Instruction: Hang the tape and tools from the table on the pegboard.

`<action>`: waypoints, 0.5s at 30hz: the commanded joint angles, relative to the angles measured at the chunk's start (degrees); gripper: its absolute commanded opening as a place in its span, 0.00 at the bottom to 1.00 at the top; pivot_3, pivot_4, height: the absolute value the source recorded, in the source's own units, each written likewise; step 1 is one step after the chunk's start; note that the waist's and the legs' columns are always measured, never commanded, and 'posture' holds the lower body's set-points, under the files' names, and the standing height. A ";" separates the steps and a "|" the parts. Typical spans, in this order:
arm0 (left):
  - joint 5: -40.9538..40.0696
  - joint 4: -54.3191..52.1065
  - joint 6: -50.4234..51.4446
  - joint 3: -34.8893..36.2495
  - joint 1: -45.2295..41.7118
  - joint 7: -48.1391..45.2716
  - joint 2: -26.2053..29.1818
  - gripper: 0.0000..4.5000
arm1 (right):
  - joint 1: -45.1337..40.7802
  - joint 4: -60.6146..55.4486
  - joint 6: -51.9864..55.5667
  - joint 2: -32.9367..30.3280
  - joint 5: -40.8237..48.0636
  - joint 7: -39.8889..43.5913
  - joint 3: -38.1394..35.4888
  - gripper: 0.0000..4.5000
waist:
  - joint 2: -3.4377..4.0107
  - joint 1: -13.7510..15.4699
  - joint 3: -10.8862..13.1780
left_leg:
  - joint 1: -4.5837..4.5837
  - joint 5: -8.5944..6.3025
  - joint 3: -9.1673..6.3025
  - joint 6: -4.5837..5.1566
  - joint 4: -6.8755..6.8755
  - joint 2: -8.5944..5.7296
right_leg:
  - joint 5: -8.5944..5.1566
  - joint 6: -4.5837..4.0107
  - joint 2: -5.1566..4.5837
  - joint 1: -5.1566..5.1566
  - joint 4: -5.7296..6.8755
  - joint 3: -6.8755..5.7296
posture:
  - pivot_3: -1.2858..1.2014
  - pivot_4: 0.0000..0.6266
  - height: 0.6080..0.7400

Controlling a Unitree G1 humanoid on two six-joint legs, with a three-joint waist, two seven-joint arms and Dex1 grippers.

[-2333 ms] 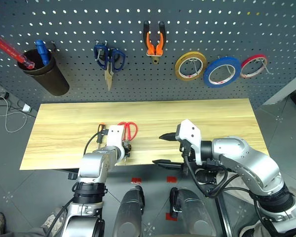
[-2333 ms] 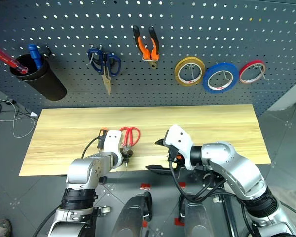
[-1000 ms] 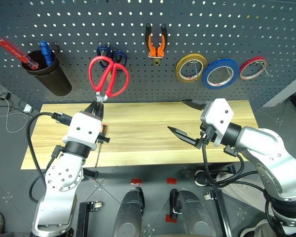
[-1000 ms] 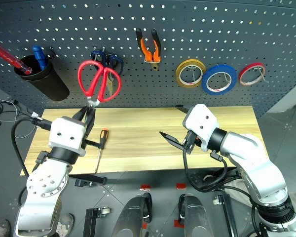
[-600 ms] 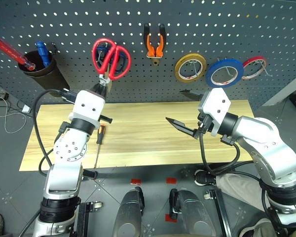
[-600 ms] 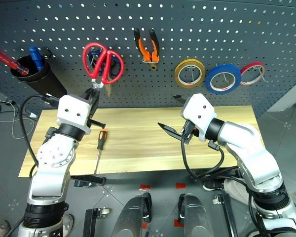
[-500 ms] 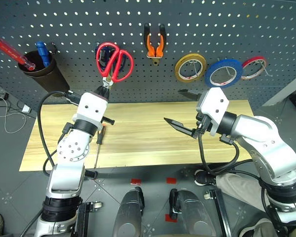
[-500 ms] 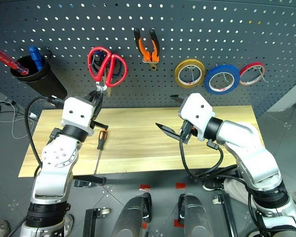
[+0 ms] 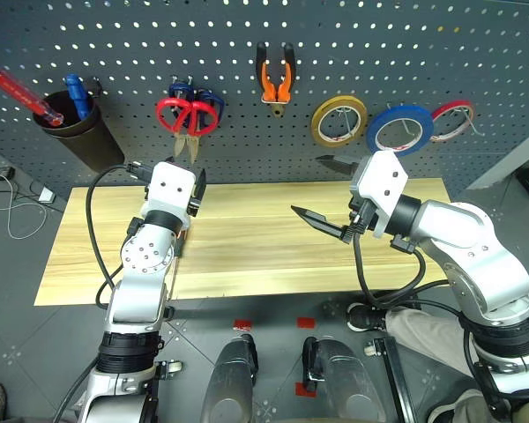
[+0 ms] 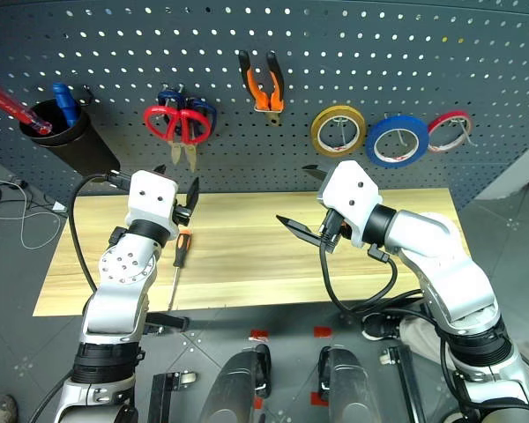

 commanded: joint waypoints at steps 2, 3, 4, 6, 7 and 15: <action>-4.60 -2.94 8.78 2.04 6.47 -3.15 -1.47 0.71 | 1.80 -2.96 1.55 0.87 -0.10 -1.90 0.28 1.00 | -0.01 -0.25 -0.13 | 0.01 0.00 0.00 -0.01 -0.02 0.02 | 0.00 0.00 0.01 -0.01 0.00 -0.02 | 0.49 0.41 1.00; -6.53 -4.06 11.81 4.02 8.77 -3.82 -1.74 0.71 | 2.35 -3.97 2.23 0.35 -1.27 -2.12 1.94 1.00 | -0.04 -0.40 -0.25 | 0.02 0.00 0.02 -0.01 -0.04 0.03 | 0.00 0.00 0.01 -0.01 -0.01 0.00 | 0.49 0.41 1.00; -7.71 -4.90 13.76 5.34 10.14 -4.10 -1.81 0.71 | 2.62 -4.66 2.67 -0.07 -2.16 -2.26 3.13 1.00 | -0.09 -0.61 -0.28 | 0.03 0.00 0.03 -0.01 -0.06 0.05 | -0.01 0.00 0.01 -0.01 -0.02 0.01 | 0.49 0.41 1.00; -9.67 -6.17 18.81 7.37 11.93 -5.23 -0.87 0.79 | 2.24 -6.53 4.90 -0.55 -3.37 -2.63 5.48 1.00 | -0.09 -0.78 -0.27 | 0.02 0.00 0.01 -0.01 -0.05 0.06 | -0.01 0.00 0.02 -0.03 -0.01 0.00 | 0.50 0.43 1.00; -12.20 -6.07 23.15 9.06 12.34 -6.73 -0.24 0.84 | 1.59 -7.58 6.88 -0.09 -3.55 -3.18 6.80 1.00 | -0.09 -0.76 -0.28 | 0.02 0.01 -0.01 -0.01 -0.05 0.06 | -0.01 0.00 0.02 -0.05 0.02 -0.01 | 0.50 0.44 1.00; -19.42 6.42 36.15 13.86 5.94 -14.11 8.04 1.00 | -5.26 -10.37 20.26 3.81 1.60 -1.18 13.73 1.00 | -0.04 0.06 -0.12 | 0.07 0.08 -0.21 0.11 -0.02 0.03 | -0.02 0.07 0.04 0.00 0.11 -0.10 | 0.51 0.56 1.00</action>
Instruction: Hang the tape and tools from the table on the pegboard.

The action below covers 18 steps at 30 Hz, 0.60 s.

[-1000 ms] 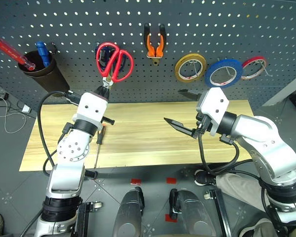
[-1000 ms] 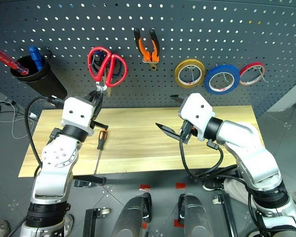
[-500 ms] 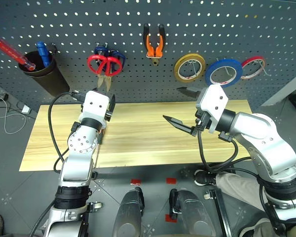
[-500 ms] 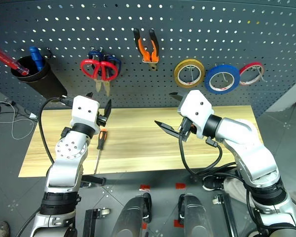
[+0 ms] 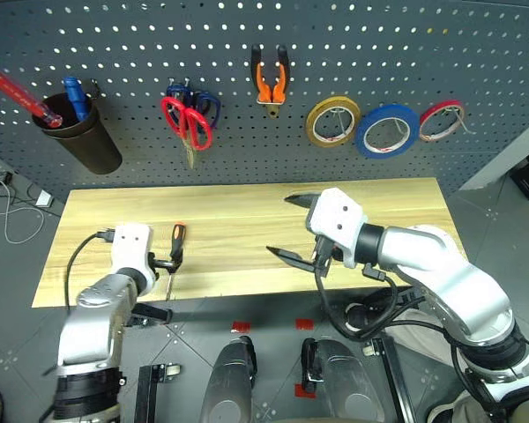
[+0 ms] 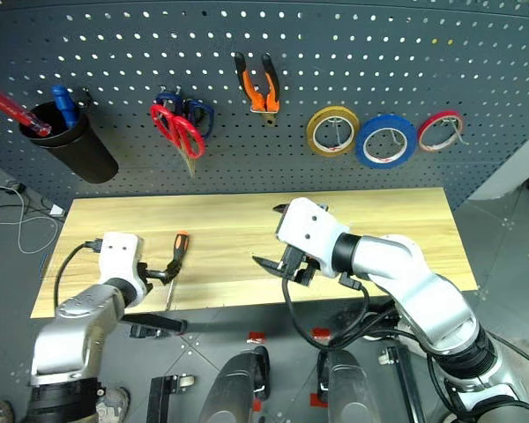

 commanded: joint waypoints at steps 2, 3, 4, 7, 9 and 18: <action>-2.19 10.45 2.42 -0.15 -5.66 -3.48 3.20 1.00 | -4.49 -0.90 4.12 1.58 3.01 2.09 2.33 1.00 | 0.00 0.33 0.23 | 0.01 0.06 -0.03 0.01 0.00 0.01 | 0.02 -0.02 0.01 0.00 0.00 -0.02 | 0.51 0.58 1.00; -2.13 11.88 2.30 -0.46 -6.50 -3.53 3.38 1.00 | -4.93 -0.68 4.37 1.37 3.03 2.42 2.68 1.00 | -0.04 0.37 0.27 | 0.01 0.06 -0.02 0.03 -0.02 0.01 | 0.02 -0.02 0.01 -0.01 -0.01 -0.02 | 0.51 0.58 1.00; -1.96 13.36 1.96 -1.04 -7.37 -3.79 3.67 1.00 | -5.33 -0.43 4.32 1.11 3.09 2.99 3.09 1.00 | -0.05 0.41 0.27 | 0.01 0.05 -0.02 0.04 -0.02 0.00 | 0.03 -0.03 0.00 0.00 -0.04 0.01 | 0.51 0.59 1.00; -0.18 21.48 -1.12 -3.99 -12.43 -4.89 4.90 1.00 | -6.61 1.09 2.84 0.15 2.35 5.12 5.35 1.00 | -0.09 0.53 0.46 | -0.01 0.04 0.01 0.06 -0.04 -0.04 | 0.18 -0.28 -0.03 0.00 -0.07 0.03 | 0.51 0.62 1.00; 1.22 26.10 -3.74 -6.08 -15.32 -5.62 5.86 1.00 | -6.94 1.36 2.66 0.07 2.47 5.87 5.93 1.00 | -0.15 0.45 0.57 | -0.02 0.04 0.00 0.06 -0.10 -0.02 | 0.18 -0.30 -0.02 -0.03 -0.08 -0.02 | 0.51 0.62 1.00; 2.87 35.36 -10.45 -9.53 -20.33 -7.66 6.30 0.87 | -6.65 2.15 4.66 -0.26 1.30 6.09 8.07 1.00 | -0.16 -0.05 0.58 | -0.05 0.03 0.12 -0.01 -0.16 0.02 | 0.11 -0.33 -0.02 -0.10 -0.19 0.07 | 0.50 0.60 1.00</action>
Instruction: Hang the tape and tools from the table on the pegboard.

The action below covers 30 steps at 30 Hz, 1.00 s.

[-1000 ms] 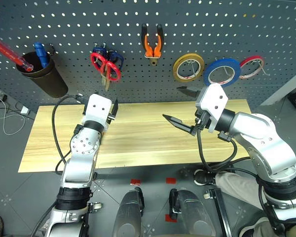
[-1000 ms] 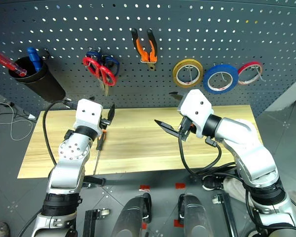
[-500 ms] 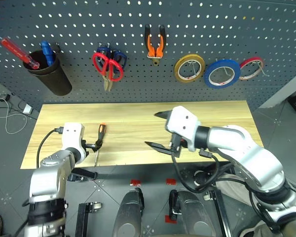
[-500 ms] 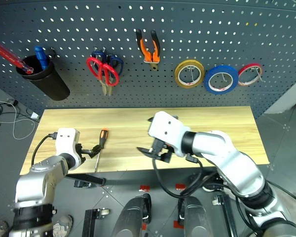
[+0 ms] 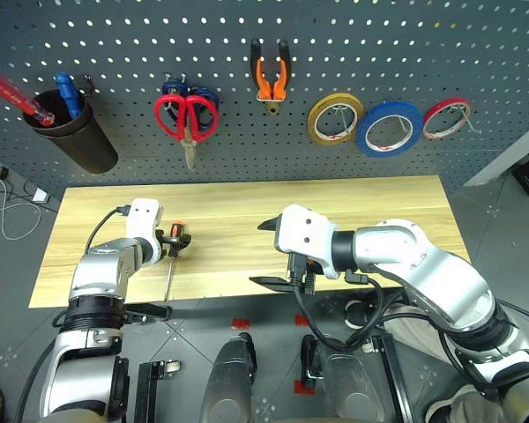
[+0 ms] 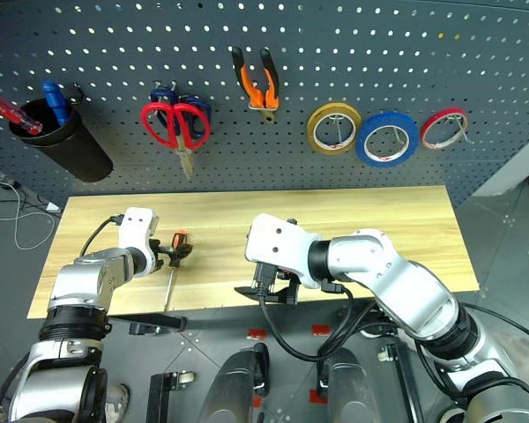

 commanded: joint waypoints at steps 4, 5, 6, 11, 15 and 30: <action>0.29 -1.04 -2.96 -0.63 1.74 -1.21 0.47 0.58 | 0.59 -0.44 0.69 -0.61 -0.90 -0.95 0.43 1.00 | -0.01 0.05 -0.01 | 0.00 -0.01 -0.01 0.01 0.01 0.00 | 0.00 0.00 -0.02 0.01 0.02 -0.02 | 0.49 0.56 1.00; 0.18 -1.81 -2.88 -0.47 2.30 -1.34 0.65 0.51 | 0.68 -0.37 0.67 -0.66 -0.94 -1.08 0.17 1.00 | -0.01 0.05 -0.01 | 0.00 -0.01 -0.01 0.01 0.02 0.00 | 0.00 0.00 -0.02 0.01 0.02 -0.02 | 0.49 0.54 1.00; 0.12 -2.28 -2.84 -0.33 2.75 -1.46 0.79 0.43 | 0.81 -0.17 0.45 -0.70 -1.06 -1.23 0.05 1.00 | -0.02 0.04 -0.02 | 0.00 0.00 -0.01 0.01 0.02 0.00 | 0.00 0.00 -0.02 0.01 0.02 -0.01 | 0.49 0.53 1.00; -1.29 -7.86 -4.92 2.80 7.07 -0.30 0.24 0.14 | 2.05 0.57 -1.33 -1.80 -2.11 -1.89 -0.62 1.00 | -0.06 0.08 -0.09 | -0.01 0.06 -0.01 -0.12 0.01 0.00 | 0.00 0.00 -0.02 0.01 0.02 -0.05 | 0.49 0.45 1.00; -3.23 -16.19 -8.41 8.42 13.22 3.44 -1.38 0.14 | 4.14 0.67 -2.58 -2.48 -3.96 -3.87 -2.20 1.00 | -0.16 -0.02 -0.19 | -0.02 0.07 -0.01 -0.14 0.01 0.00 | 0.00 0.00 -0.04 0.01 0.01 -0.05 | 0.49 0.42 1.00; -4.24 -52.93 -28.61 22.91 26.31 15.84 -7.60 0.14 | 8.06 -3.71 2.01 9.80 4.13 -12.11 -17.99 1.00 | -0.69 1.42 -3.45 | -0.08 0.00 -0.31 -0.04 0.03 -0.02 | 0.10 0.00 -0.02 0.12 0.03 -0.36 | 0.53 0.27 1.00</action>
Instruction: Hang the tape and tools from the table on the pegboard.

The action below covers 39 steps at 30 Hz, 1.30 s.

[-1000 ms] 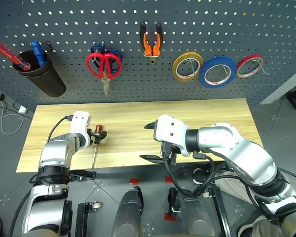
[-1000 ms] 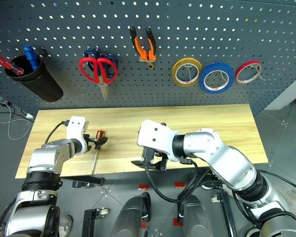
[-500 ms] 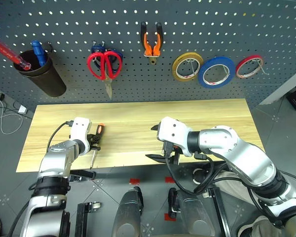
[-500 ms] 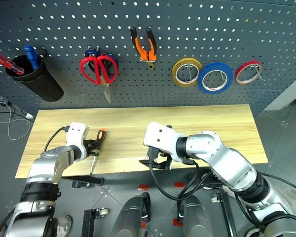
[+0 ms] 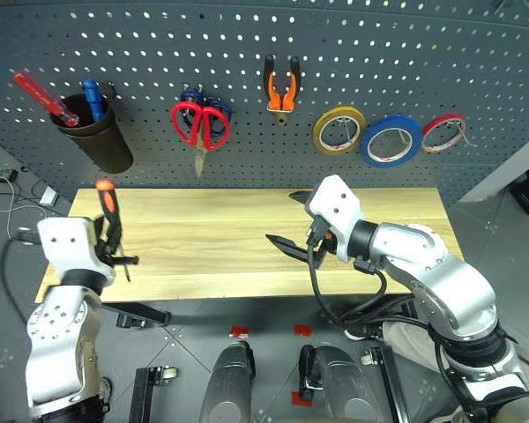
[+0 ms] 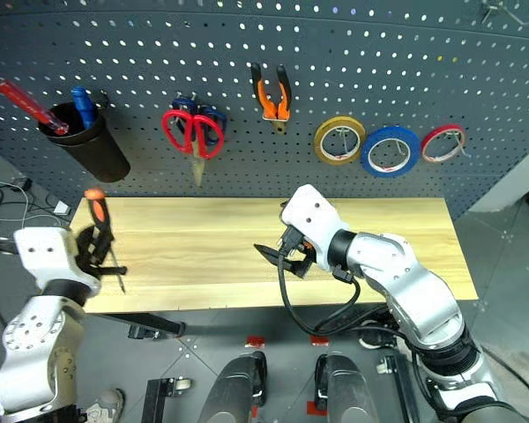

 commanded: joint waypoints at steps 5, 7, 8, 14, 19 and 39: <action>-5.66 0.14 -0.32 2.72 -19.19 -1.15 9.45 0.14 | -2.29 -1.72 0.44 0.90 3.55 -0.98 -4.13 1.00 | -0.27 0.90 -1.08 | 0.02 0.11 -0.08 -0.03 0.06 -0.01 | 0.03 0.05 0.06 0.07 0.02 -0.07 | 0.53 0.24 1.00; -6.10 4.89 -1.53 2.84 -24.63 -2.16 12.27 0.14 | -3.11 -1.21 0.23 1.15 3.73 -1.33 -4.00 1.00 | -0.32 0.81 -1.24 | -0.01 0.23 -0.20 -0.11 0.06 0.01 | 0.04 0.05 0.12 0.05 0.05 -0.16 | 0.53 0.23 1.00; -5.98 8.37 -2.77 2.72 -27.60 -2.86 13.74 0.14 | -3.68 -0.97 0.01 1.31 3.83 -1.39 -3.70 1.00 | -0.27 0.76 -1.53 | -0.01 0.25 -0.18 -0.11 0.05 0.00 | 0.06 0.04 0.13 0.05 0.04 -0.13 | 0.53 0.23 1.00; -4.60 26.52 -11.39 0.03 -40.86 -6.88 17.55 0.14 | -7.10 1.84 -0.72 2.87 2.84 -2.87 -2.24 1.00 | -0.30 0.14 -2.15 | 0.01 0.38 -0.12 -0.33 -0.04 0.05 | 0.16 -0.12 0.17 0.00 0.05 -0.14 | 0.52 0.22 1.00; -1.60 40.05 -21.64 -2.54 -46.38 -9.28 18.41 0.14 | -10.10 4.67 -2.08 4.38 1.71 -4.21 -1.17 1.00 | -0.34 -0.26 -2.17 | -0.02 0.38 -0.06 -0.33 0.00 0.01 | 0.17 -0.13 0.14 0.00 0.03 -0.11 | 0.51 0.23 1.00; -3.64 37.24 -18.23 -6.02 -36.55 -7.13 12.59 0.76 | -8.81 2.80 -4.81 3.22 1.42 -2.94 0.14 1.00 | -0.54 -0.80 -2.58 | -0.02 0.39 -0.04 -0.32 0.05 0.00 | 0.18 -0.15 0.10 0.00 0.10 -0.08 | 0.51 0.21 1.00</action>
